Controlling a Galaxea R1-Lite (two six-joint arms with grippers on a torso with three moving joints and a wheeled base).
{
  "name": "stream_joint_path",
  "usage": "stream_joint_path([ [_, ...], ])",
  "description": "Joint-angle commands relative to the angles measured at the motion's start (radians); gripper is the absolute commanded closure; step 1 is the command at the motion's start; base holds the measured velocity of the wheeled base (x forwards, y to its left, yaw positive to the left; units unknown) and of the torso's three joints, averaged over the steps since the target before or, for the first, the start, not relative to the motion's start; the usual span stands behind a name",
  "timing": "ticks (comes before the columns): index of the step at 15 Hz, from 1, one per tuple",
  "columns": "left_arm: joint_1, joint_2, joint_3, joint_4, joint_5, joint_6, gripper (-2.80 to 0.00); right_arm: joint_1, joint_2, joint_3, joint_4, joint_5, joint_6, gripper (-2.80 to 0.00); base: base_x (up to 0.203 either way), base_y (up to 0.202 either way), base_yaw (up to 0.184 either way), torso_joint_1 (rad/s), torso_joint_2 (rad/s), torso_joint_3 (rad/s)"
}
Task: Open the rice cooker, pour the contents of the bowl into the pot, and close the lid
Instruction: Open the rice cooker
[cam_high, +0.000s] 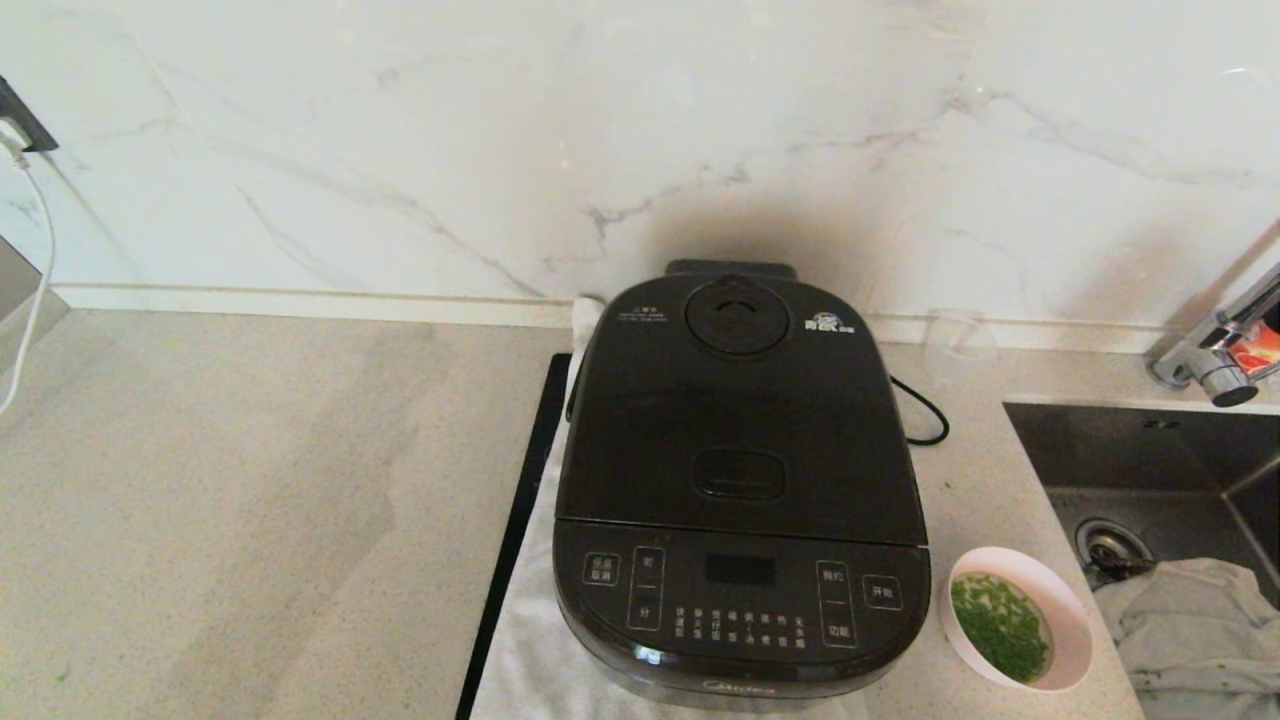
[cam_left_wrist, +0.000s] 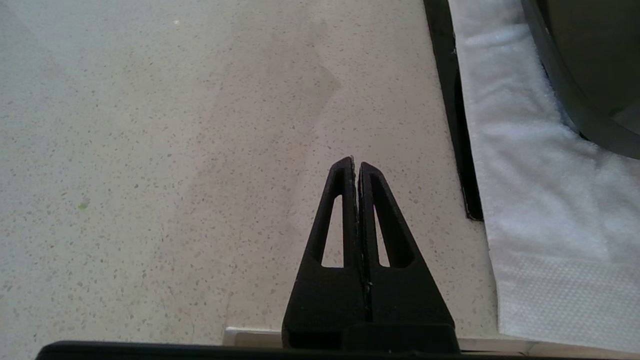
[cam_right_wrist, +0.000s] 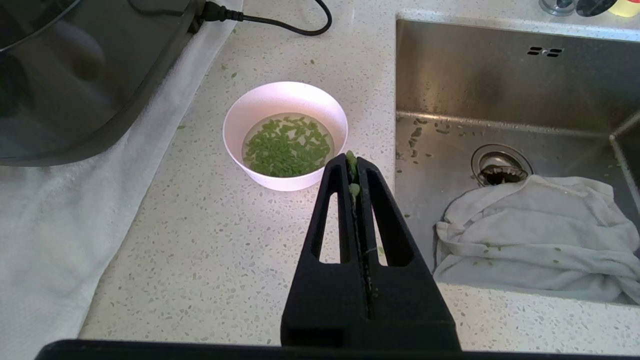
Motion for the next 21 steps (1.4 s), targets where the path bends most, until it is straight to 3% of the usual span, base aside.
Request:
stream_joint_path([
  [1, 0.000, 0.000, 0.000, 0.001, 0.000, 0.001, 0.00, 0.000, 0.002, 0.000, 0.000, 0.001, 0.000, 0.00, 0.000, 0.000, 0.000, 0.000, 0.00, 0.000],
  [13, 0.000, 0.004, -0.017, 0.016, 0.019, 0.014, 0.00, 0.000, 0.002, 0.000, 0.000, 0.001, 0.000, 0.00, 0.000, 0.000, 0.000, 0.000, 0.00, 0.000],
  [16, 0.000, 0.127, -0.213, 0.049, -0.031, -0.011, 0.00, 0.000, 0.002, 0.000, 0.000, 0.001, 0.000, 0.00, 0.000, 0.000, 0.000, 0.000, 0.00, 0.000],
  [21, -0.001, 0.608, -0.601, 0.062, -0.197, -0.163, 0.00, 0.000, 0.002, 0.000, 0.000, 0.001, 0.000, 0.00, 0.000, 0.000, 0.000, 0.000, 0.00, 0.000],
])
